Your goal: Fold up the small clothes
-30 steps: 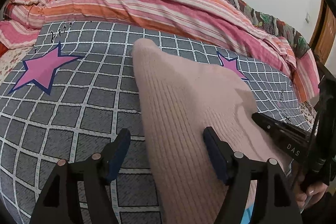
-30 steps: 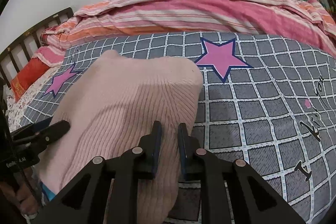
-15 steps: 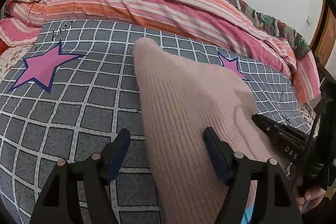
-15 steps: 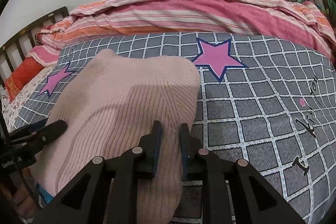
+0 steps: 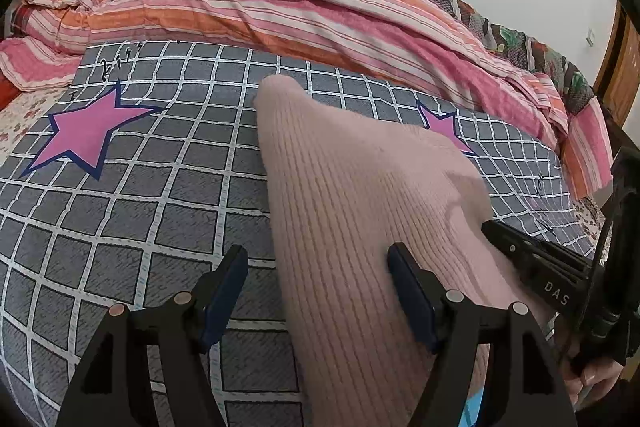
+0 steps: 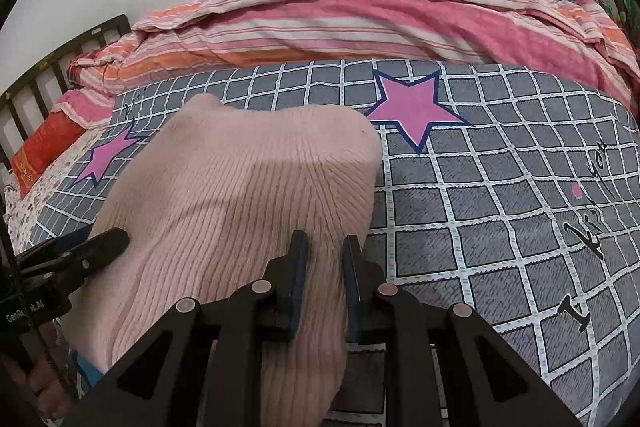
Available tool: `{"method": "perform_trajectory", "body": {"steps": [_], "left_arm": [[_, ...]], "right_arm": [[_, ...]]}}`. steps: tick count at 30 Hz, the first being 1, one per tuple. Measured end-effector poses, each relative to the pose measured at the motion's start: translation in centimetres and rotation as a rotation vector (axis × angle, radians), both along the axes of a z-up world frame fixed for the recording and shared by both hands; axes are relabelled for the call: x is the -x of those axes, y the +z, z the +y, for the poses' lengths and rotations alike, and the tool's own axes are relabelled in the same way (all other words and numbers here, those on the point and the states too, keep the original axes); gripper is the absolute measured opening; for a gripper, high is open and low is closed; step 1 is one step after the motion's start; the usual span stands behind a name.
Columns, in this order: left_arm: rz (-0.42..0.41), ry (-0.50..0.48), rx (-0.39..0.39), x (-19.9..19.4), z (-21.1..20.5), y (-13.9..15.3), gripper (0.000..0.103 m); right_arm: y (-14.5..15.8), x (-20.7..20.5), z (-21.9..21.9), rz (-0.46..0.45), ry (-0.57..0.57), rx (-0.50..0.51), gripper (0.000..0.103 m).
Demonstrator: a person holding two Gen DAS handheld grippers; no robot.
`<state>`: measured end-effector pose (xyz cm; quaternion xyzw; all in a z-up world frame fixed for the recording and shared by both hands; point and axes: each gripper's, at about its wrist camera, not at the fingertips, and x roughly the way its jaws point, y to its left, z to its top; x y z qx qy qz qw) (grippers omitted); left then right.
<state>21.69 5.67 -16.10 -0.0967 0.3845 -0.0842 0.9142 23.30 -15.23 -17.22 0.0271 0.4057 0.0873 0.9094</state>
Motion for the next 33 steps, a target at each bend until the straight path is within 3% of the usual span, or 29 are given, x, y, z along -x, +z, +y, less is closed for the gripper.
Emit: {"method": "perform_trajectory", "body": {"steps": [6, 9, 18, 25, 29, 33], "left_arm": [[0.001, 0.008, -0.005, 0.5, 0.1, 0.3, 0.072], [0.009, 0.008, 0.008, 1.1, 0.3, 0.5, 0.072], [0.033, 0.008, -0.02, 4.0, 0.3, 2.2, 0.069], [0.018, 0.05, -0.043, 6.6, 0.2, 5.8, 0.07], [-0.01, 0.057, -0.076, 8.0, -0.3, 8.4, 0.08], [-0.053, 0.078, -0.106, 10.2, -0.9, 11.0, 0.084]], "right_arm": [[0.5, 0.2, -0.6, 0.022, 0.018, -0.021, 0.02], [0.8, 0.6, -1.3, 0.037, 0.021, -0.04, 0.028], [1.9, 3.2, -1.7, 0.061, 0.021, -0.033, 0.028], [4.6, 6.6, -2.7, 0.044, -0.02, -0.02, 0.029], [7.1, 8.3, -2.5, 0.02, -0.037, 0.017, 0.031], [9.6, 10.1, -2.7, 0.001, -0.065, 0.028, 0.043]]}}
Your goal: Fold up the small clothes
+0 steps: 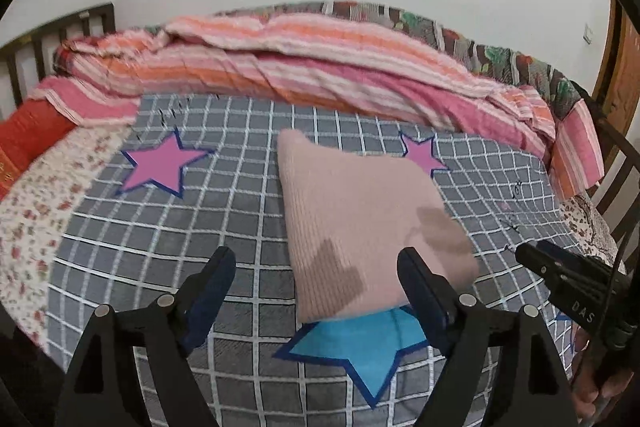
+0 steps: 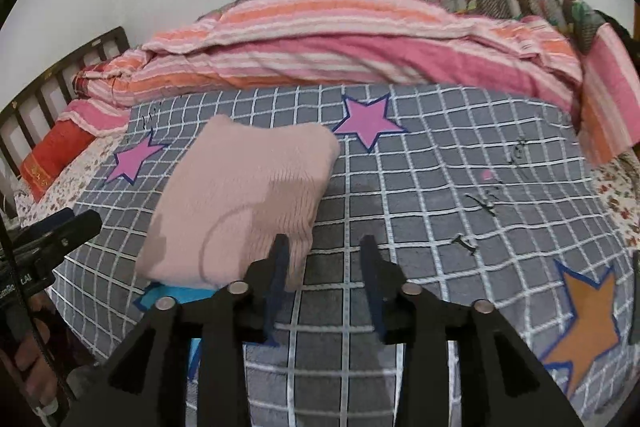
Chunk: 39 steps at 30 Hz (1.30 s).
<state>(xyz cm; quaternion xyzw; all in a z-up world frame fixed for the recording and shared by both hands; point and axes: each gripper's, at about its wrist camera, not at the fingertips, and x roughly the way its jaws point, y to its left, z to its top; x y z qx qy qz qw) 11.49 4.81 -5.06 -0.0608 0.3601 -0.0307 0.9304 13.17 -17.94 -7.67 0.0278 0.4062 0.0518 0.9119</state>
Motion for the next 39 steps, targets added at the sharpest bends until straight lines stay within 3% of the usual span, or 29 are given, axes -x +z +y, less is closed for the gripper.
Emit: {"method": "perform_trajectory", "body": {"steps": [7, 10, 13, 39], "left_arm": [[-0.028, 0.017, -0.022, 3.2, -0.5, 2.4, 0.087], [-0.036, 0.021, -0.023, 4.4, -0.7, 3.0, 0.087], [-0.047, 0.02, -0.031, 5.5, -1.1, 3.5, 0.087], [-0.078, 0.011, -0.05, 8.4, -1.5, 4.4, 0.087]], "right_arm": [[2.5, 3.1, -1.0, -0.011, -0.022, 0.019, 0.061], [3.2, 4.4, -1.6, -0.028, -0.032, 0.017, 0.085], [4.0, 5.7, -2.0, -0.071, -0.043, 0.049, 0.095], [6.0, 10.1, -3.0, -0.125, -0.075, 0.078, 0.098]]}}
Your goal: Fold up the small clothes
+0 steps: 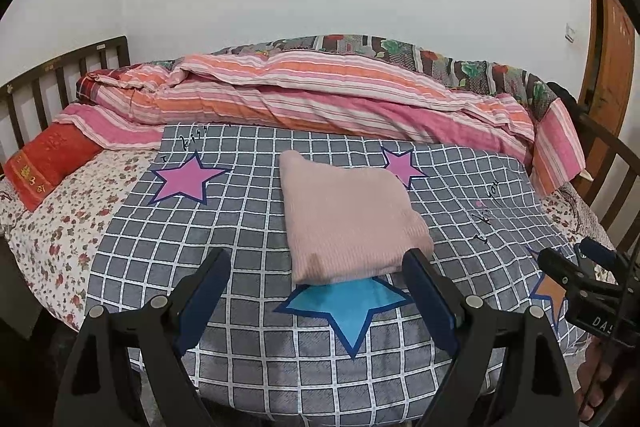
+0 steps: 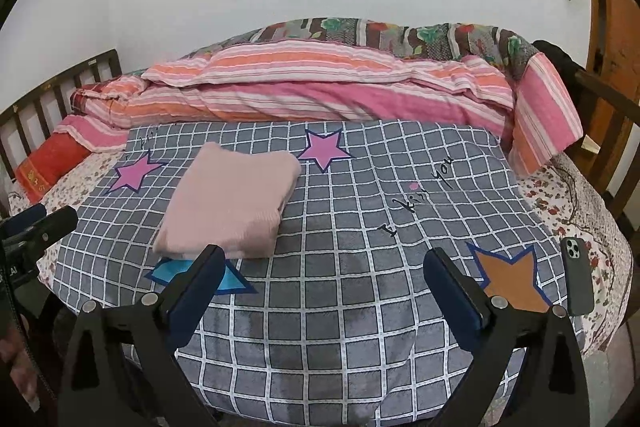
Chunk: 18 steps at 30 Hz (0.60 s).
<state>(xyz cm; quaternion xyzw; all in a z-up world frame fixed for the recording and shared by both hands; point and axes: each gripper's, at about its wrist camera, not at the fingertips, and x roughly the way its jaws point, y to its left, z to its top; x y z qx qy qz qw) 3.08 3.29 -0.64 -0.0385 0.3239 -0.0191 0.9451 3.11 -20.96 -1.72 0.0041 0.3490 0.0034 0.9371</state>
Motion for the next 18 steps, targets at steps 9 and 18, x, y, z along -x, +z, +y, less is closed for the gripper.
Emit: {"method": "perform_trajectory", "body": {"steps": [9, 18], "left_arm": [[0.001, 0.001, -0.005, 0.18, -0.14, 0.05, 0.087], [0.001, -0.001, -0.01, 0.35, -0.22, 0.11, 0.087]], "right_arm": [[0.1, 0.14, -0.45, -0.003, -0.007, 0.001, 0.098], [0.44, 0.22, -0.9, -0.011, -0.012, -0.005, 0.098]]}}
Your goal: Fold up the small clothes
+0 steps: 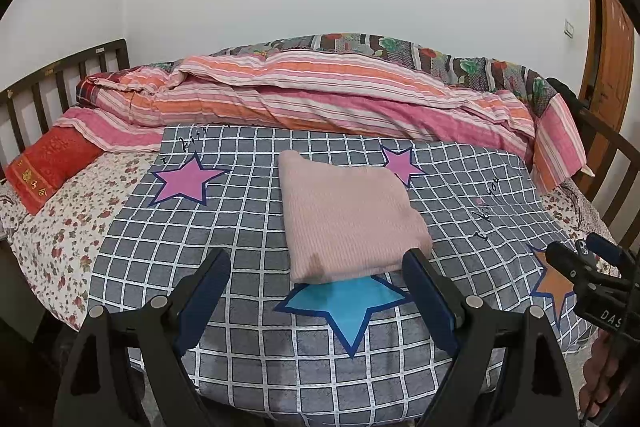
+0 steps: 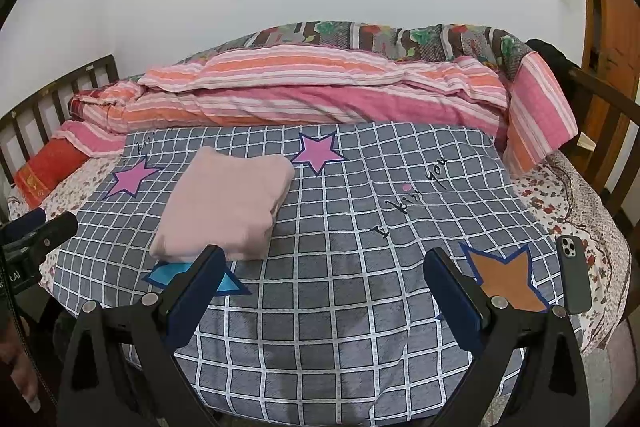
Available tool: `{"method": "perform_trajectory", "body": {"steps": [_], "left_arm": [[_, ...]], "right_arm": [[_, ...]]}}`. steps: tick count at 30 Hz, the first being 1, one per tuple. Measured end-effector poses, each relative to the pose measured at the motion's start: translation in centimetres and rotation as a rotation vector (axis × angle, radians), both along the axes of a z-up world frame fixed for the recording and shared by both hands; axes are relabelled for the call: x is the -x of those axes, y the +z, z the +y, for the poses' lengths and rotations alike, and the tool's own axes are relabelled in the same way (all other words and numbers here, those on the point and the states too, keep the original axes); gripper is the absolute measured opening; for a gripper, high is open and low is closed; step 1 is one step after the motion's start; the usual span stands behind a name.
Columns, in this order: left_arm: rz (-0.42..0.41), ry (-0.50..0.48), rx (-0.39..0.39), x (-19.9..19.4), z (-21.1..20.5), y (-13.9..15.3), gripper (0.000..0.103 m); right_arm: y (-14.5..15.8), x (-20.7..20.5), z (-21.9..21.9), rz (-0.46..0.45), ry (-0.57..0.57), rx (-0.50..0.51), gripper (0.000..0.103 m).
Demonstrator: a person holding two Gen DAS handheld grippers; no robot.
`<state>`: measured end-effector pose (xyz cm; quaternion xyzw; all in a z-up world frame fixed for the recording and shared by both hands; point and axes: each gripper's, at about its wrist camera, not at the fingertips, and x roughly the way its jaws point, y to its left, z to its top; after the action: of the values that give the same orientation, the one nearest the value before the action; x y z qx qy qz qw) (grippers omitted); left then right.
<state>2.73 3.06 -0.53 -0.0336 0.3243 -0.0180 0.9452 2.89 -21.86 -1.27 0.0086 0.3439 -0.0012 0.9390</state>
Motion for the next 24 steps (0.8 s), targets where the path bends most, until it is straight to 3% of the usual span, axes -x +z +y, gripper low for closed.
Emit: {"method": "perform_trajectory", "body": {"steps": [24], "left_arm": [[0.0, 0.0, -0.003, 0.0, -0.37, 0.05, 0.087]], "right_arm": [[0.14, 0.4, -0.29, -0.007, -0.004, -0.008, 0.098]]}}
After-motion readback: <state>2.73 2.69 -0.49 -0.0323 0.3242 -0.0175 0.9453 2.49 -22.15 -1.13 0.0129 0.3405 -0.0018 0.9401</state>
